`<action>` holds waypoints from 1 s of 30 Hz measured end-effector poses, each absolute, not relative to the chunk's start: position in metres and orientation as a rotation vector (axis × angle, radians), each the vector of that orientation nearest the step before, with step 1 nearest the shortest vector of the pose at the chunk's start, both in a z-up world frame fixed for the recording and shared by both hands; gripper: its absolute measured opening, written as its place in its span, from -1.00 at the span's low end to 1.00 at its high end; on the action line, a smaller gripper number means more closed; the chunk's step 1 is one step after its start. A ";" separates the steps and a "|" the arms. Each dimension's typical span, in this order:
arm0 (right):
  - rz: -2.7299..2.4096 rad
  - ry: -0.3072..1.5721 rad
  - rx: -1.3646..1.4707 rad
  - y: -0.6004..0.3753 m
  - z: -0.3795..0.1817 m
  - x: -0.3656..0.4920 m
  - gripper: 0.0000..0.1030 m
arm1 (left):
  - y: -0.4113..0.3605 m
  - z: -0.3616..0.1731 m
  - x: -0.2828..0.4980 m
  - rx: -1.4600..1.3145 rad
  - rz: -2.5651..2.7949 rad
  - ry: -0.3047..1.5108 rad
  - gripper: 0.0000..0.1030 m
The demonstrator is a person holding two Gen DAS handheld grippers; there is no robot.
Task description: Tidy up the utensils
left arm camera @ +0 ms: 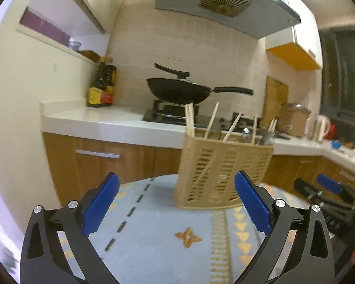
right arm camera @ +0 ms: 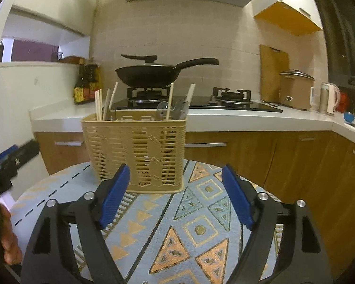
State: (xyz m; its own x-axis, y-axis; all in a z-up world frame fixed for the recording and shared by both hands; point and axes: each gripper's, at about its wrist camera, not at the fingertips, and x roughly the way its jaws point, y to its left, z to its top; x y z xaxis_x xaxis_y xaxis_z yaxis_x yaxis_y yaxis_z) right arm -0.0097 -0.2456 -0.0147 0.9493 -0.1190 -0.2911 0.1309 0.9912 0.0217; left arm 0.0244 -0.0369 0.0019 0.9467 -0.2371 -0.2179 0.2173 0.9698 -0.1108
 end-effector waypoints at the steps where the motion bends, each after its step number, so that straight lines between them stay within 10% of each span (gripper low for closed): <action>1: -0.124 0.298 0.062 -0.249 -0.018 -0.009 0.49 | -0.039 -0.001 0.023 -0.072 -0.221 0.230 0.84; 30: -0.121 0.344 0.072 -0.254 -0.029 0.000 0.85 | -0.052 -0.007 0.024 0.025 -0.211 0.271 0.85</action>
State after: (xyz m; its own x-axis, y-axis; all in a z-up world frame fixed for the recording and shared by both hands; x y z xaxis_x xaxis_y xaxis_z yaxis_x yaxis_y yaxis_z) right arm -0.0001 -0.2543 -0.0292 0.9343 -0.1062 -0.3403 0.1306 0.9902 0.0497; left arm 0.0244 -0.0519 -0.0074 0.9415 -0.2038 -0.2683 0.2106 0.9776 -0.0037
